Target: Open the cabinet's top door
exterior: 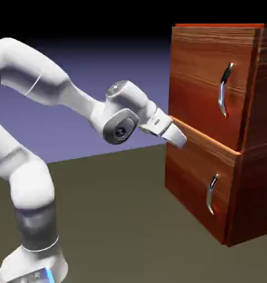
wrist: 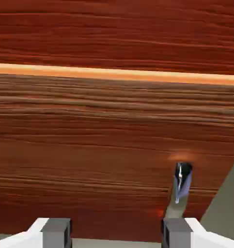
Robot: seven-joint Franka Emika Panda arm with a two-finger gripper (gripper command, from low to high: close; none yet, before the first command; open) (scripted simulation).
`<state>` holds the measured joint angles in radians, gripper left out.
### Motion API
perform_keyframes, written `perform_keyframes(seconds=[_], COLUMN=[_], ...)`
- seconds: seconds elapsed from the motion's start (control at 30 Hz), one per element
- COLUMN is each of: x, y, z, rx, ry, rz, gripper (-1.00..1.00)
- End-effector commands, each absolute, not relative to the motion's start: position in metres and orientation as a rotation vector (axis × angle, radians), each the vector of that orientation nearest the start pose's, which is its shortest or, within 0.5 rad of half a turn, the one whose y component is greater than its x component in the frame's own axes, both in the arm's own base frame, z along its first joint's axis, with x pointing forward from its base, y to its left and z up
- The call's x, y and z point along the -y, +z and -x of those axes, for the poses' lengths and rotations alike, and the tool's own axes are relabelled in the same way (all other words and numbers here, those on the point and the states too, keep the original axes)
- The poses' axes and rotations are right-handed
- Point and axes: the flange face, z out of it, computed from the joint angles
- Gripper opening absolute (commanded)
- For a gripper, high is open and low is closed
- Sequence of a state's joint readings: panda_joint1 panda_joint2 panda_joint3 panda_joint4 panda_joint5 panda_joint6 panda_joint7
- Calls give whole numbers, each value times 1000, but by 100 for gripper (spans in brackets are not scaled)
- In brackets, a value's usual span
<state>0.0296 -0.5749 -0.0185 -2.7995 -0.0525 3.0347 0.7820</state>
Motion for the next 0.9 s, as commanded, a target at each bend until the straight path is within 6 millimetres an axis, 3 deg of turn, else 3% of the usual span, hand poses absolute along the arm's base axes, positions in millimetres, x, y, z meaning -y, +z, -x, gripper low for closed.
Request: perform_keyframes(seconds=[0.0,0.43,0.87], x=[-11,-36,-35], y=[470,531,569], z=[-391,-391,-385], rx=[-926,-828,-772], ry=[-1068,-1235,-1407], rz=[2471,2370,2230], gripper=[0,0,0])
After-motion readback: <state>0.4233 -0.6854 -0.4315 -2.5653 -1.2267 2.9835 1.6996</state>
